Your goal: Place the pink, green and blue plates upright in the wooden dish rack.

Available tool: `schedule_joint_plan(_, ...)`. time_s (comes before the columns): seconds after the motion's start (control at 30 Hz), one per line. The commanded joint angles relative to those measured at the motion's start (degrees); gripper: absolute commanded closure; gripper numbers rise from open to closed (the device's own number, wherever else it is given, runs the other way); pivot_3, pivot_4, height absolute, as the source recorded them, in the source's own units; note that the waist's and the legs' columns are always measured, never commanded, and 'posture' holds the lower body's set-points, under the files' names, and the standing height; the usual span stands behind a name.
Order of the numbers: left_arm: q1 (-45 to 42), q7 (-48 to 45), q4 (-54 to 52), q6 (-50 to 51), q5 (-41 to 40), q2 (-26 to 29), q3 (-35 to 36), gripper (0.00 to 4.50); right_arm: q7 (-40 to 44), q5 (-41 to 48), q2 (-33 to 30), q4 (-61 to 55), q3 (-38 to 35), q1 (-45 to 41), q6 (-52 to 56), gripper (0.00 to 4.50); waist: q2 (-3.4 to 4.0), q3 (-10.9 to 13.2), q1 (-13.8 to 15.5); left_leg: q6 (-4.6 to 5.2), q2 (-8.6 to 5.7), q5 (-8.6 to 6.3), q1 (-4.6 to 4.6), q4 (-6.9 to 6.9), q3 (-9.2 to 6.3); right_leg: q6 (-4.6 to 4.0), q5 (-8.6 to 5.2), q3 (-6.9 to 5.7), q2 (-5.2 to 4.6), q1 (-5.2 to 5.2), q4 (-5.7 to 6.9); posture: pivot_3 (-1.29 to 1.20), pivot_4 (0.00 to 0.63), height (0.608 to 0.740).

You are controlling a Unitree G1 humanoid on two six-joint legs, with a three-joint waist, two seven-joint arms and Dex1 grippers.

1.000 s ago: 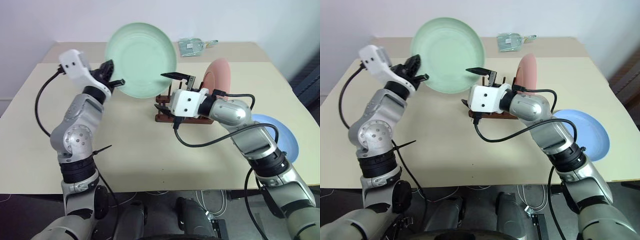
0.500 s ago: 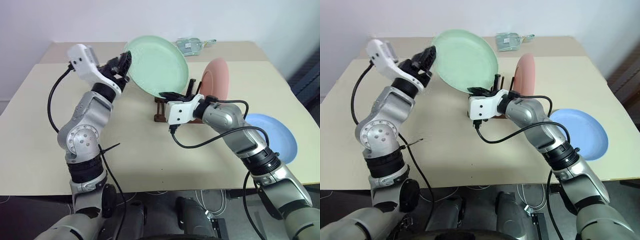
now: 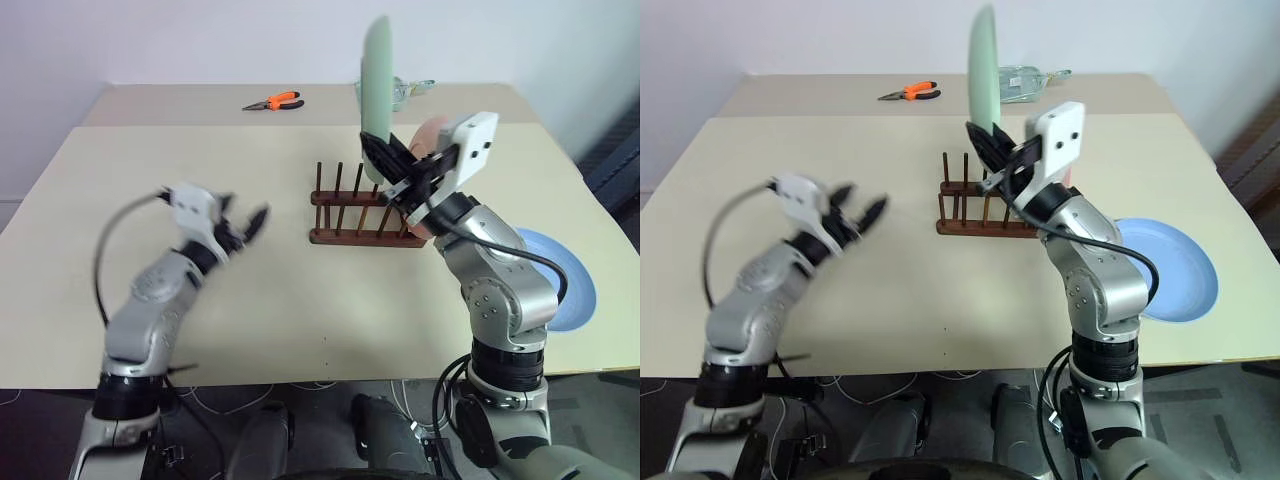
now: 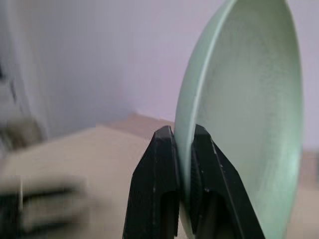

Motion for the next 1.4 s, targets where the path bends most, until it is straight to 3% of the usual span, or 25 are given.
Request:
schedule_joint_plan(0.03, 1.16, -4.62, -4.58, -1.03, -1.1, 0.27, -1.62, 0.87, -4.58, 6.07, 1.18, -2.83, -3.55, -0.94, 3.85, 4.5, 0.1, 0.03, -0.09, 0.0, 0.0, 0.0, -0.01, -0.01, 0.02, 0.0, 0.0, 0.0, 0.0, -0.05, 0.04, 0.0, 0.15, 0.74)
schedule_joint_plan(0.7, 4.1, -6.75, -7.86, 0.95, -0.18, -0.47, -2.54, 0.87, -7.15, 15.73, -3.75, -3.7, -3.84, -3.78, 6.89, 4.5, 0.33, -0.04, -0.18, 0.02, 0.05, 0.0, -0.01, -0.01, 0.08, 0.01, 0.01, 0.0, 0.04, -0.09, 0.07, 0.0, 0.15, 0.74)
schedule_joint_plan(1.03, 3.87, -7.07, -7.87, 1.21, 0.26, -0.99, -2.91, 0.87, -6.55, 14.71, -5.15, 1.12, -0.97, -0.65, 6.92, 4.5, 0.33, -0.04, -0.07, 0.02, 0.04, 0.0, -0.02, 0.02, 0.08, 0.01, 0.01, 0.01, 0.03, -0.07, 0.05, 0.0, 0.15, 0.74)
schedule_joint_plan(1.13, 3.89, -7.22, -7.94, 1.19, 0.56, -1.03, -3.0, 0.81, -5.67, 11.55, -7.2, 2.09, 0.88, -1.07, 4.95, 3.53, 0.33, -0.04, -0.09, 0.02, 0.04, 0.0, -0.02, 0.02, 0.08, 0.01, 0.01, 0.0, 0.03, -0.07, 0.05, 0.0, 0.15, 0.74)
schedule_joint_plan(1.3, 3.58, -7.46, -7.75, 1.36, 0.62, -1.2, -2.94, 0.81, -0.8, 0.38, -15.92, 0.05, 6.23, -3.05, -3.49, 1.15, 0.34, -0.03, -0.04, 0.02, 0.04, 0.0, -0.03, 0.03, 0.11, 0.01, 0.01, 0.0, 0.03, -0.07, 0.03, 0.0, 0.15, 0.74)
schedule_joint_plan(1.4, 2.75, -8.42, -6.71, 1.23, 1.06, -1.26, -3.79, 0.81, 4.08, -2.15, -24.21, -2.85, 3.79, -3.96, -6.78, 1.15, 0.35, -0.02, 0.18, 0.02, 0.04, 0.0, -0.05, 0.04, 0.11, 0.02, 0.01, 0.0, 0.03, -0.07, 0.02, 0.0, 0.15, 0.74)
